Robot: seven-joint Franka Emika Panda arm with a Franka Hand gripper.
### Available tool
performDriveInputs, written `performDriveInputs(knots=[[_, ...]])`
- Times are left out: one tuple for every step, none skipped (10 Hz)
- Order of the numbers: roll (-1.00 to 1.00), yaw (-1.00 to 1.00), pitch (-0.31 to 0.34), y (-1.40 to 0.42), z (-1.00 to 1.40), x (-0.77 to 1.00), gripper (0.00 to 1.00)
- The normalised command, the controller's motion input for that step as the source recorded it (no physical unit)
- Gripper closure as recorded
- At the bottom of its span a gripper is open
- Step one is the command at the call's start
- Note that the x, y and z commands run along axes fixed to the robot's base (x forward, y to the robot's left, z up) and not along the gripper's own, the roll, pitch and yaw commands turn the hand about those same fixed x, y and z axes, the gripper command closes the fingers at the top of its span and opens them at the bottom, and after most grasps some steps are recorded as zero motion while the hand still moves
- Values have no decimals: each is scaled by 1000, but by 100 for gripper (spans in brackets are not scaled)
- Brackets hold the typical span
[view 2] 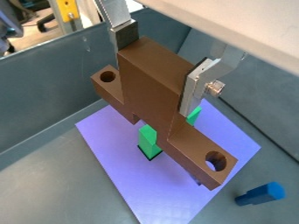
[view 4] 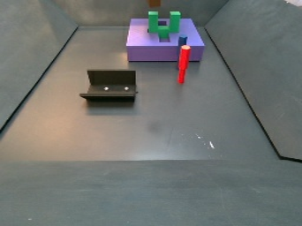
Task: Pick up the brown object. Move up. Move to above the board. Insert the brown object.
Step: Insert the brown object.
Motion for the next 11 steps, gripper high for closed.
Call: performDriveInputs(knots=[[-266, -266, -217, 0, -326, -34, 100], [-247, -311, -221, 3, -363, -80, 100], [-146, -337, -196, 0, -291, -160, 100], [-69, -331, -184, 0, -146, -180, 100], [34, -366, -101, 0, 0, -180, 100], [166, -429, -36, -11, 0, -191, 100], [173, -423, -23, -9, 0, -214, 100], [43, -194, -74, 0, -237, -249, 100], [0, 0, -170, 0, -337, -211, 100], [-14, 0, -217, -3, -363, -254, 100], [-6, 0, -199, 0, -246, -286, 100]])
